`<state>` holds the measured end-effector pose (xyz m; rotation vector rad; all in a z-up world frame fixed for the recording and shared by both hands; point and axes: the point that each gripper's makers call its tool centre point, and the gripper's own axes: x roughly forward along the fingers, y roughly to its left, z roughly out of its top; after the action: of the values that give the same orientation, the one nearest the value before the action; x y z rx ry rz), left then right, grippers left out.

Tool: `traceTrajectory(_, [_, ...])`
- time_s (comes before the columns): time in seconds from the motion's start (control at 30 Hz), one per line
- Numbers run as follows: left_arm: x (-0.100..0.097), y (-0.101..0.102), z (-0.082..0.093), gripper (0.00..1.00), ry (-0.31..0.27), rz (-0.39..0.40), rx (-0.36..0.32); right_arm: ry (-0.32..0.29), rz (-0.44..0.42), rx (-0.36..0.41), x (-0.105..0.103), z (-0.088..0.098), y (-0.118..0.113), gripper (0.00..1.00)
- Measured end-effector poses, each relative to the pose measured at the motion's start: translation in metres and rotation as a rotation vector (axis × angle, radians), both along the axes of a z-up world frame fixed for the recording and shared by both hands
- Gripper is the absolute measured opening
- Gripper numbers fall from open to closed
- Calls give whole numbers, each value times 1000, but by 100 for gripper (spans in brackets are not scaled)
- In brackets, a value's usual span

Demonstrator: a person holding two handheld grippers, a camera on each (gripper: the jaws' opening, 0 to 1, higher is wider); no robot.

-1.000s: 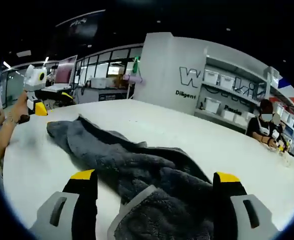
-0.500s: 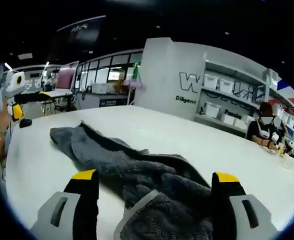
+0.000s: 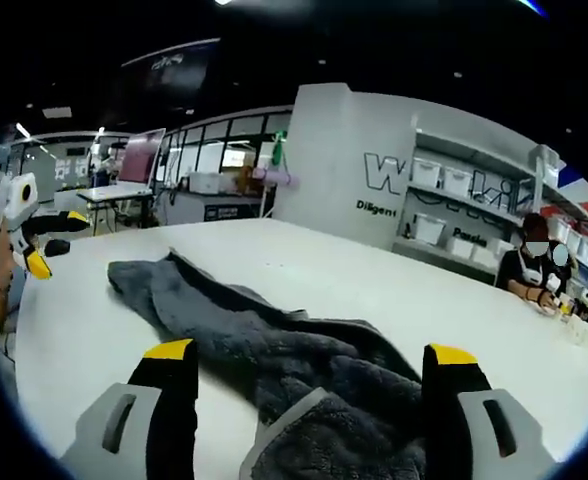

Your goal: Fold the towel on the table until its edges align and the towel forms a compact rectangular stack.

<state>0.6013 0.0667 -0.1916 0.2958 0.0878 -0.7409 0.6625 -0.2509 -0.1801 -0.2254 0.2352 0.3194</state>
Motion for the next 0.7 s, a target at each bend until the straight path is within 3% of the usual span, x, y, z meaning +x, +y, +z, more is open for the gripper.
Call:
traceTrajectory(0.2, [18,18,-14,64,-3,89,30,2,3,-16,1,-1,4,94])
traceTrajectory(0.23, [22,21,-22,62,25,94,79,4,4,-22,0,-2,5,94])
traceTrajectory(0.3, [27,26,-32,62,65,116,98,11,10,-20,1,-3,6,94])
traceTrajectory(0.57, [30,16,-50,56,111,128,88,10,10,-3,-1,-2,3,93])
traceTrajectory(0.7, [47,17,-52,49,127,134,67,8,15,1,0,-1,2,92])
